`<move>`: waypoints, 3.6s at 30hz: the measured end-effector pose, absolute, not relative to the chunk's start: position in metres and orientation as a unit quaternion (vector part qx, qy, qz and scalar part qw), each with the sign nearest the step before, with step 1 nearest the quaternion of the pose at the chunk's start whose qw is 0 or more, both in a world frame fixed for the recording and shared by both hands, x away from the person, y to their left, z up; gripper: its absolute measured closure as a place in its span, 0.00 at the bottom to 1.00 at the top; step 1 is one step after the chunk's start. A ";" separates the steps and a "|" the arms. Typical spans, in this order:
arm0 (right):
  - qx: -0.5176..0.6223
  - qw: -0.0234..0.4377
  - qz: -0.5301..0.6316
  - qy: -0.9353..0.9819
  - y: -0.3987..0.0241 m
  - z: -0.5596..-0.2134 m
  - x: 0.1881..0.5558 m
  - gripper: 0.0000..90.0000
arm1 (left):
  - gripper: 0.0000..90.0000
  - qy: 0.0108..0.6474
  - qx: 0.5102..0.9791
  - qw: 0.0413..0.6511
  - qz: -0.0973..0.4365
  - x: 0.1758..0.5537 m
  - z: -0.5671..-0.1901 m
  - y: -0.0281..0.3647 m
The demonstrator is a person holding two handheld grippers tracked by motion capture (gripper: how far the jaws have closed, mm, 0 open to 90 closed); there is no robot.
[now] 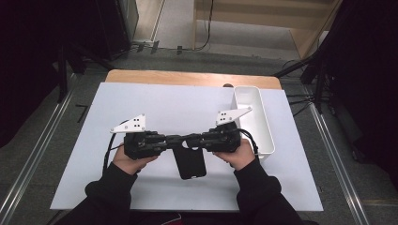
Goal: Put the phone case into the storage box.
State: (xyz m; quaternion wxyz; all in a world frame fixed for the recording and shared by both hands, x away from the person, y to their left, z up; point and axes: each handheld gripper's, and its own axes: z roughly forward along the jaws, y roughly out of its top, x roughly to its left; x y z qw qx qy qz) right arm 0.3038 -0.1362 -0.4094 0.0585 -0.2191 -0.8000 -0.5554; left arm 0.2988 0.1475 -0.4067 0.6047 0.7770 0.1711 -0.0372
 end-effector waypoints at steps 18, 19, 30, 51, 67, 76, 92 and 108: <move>-0.232 0.068 -0.551 -0.799 -0.136 -0.410 0.306 0.81 | 0.88 0.188 0.788 0.584 -0.043 0.299 -0.401 0.147; -0.233 0.070 -0.550 -0.799 -0.137 -0.410 0.305 0.80 | 0.89 0.192 0.788 0.584 -0.043 0.299 -0.400 0.147; -0.246 0.049 -0.551 -0.796 -0.141 -0.404 0.302 0.55 | 0.88 0.210 0.788 0.578 -0.028 0.301 -0.395 0.154; -0.291 -0.042 -0.546 -0.784 -0.143 -0.409 0.302 0.00 | 0.88 0.268 0.783 0.561 0.031 0.302 -0.391 0.155; -0.353 -0.100 -0.534 -0.762 -0.135 -0.413 0.297 0.00 | 0.88 0.324 0.757 0.561 0.085 0.300 -0.386 0.161; -0.370 -0.124 -0.531 -0.752 -0.126 -0.417 0.292 0.00 | 0.88 0.339 0.756 0.549 0.113 0.296 -0.384 0.157; -0.384 -0.155 -0.528 -0.742 -0.107 -0.421 0.282 0.00 | 0.88 0.363 0.743 0.550 0.117 0.294 -0.384 0.153; -0.408 -0.166 -0.515 -0.736 -0.086 -0.431 0.278 0.00 | 0.88 0.369 0.741 0.546 0.128 0.290 -0.388 0.144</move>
